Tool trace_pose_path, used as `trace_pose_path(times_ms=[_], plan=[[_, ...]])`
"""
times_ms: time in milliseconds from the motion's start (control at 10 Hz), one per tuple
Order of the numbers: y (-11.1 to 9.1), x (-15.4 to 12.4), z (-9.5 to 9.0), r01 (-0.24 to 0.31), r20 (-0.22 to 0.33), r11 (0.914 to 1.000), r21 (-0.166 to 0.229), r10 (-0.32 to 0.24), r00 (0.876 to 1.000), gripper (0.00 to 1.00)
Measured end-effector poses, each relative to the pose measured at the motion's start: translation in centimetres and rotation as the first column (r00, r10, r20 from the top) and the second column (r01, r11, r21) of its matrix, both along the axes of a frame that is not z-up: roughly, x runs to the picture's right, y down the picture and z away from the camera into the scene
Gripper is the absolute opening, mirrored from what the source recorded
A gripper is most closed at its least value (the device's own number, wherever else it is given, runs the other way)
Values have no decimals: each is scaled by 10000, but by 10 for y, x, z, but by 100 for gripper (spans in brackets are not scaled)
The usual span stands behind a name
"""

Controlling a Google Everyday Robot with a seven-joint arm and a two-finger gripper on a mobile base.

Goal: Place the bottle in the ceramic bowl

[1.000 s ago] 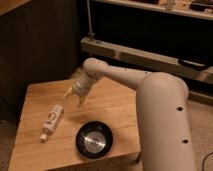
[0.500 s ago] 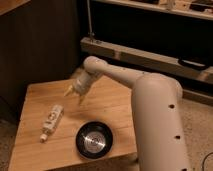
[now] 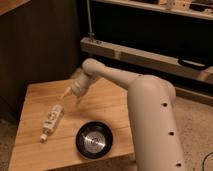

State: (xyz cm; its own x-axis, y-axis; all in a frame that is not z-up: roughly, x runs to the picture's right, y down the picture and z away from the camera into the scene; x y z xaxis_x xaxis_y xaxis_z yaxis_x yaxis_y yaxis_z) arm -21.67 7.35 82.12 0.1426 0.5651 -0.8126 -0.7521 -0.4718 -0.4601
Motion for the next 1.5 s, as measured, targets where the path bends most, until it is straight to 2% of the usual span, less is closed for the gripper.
trace_pose_path(times_ms=[200, 400, 500, 600, 700, 800, 900, 1200, 1500], plan=[[10, -14, -1, -63, 419, 10000, -75, 66, 9991, 65], [24, -35, -15, -161, 690, 9999, 2, 161, 9975, 65], [31, -40, -23, -287, 667, 9995, 141, 277, 9974, 65], [38, -46, -34, -627, 538, 9963, 590, 596, 9968, 65], [39, -47, -41, -1110, 208, 9861, 1238, 1093, 9938, 65], [38, -45, -45, -1545, -175, 9711, 1819, 1603, 9869, 65], [39, -46, -45, -1820, -426, 9596, 2145, 1954, 9798, 65], [40, -44, -44, -2178, -679, 9456, 2417, 2404, 9683, 65], [40, -46, -45, -2163, -656, 9459, 2417, 2383, 9690, 65]])
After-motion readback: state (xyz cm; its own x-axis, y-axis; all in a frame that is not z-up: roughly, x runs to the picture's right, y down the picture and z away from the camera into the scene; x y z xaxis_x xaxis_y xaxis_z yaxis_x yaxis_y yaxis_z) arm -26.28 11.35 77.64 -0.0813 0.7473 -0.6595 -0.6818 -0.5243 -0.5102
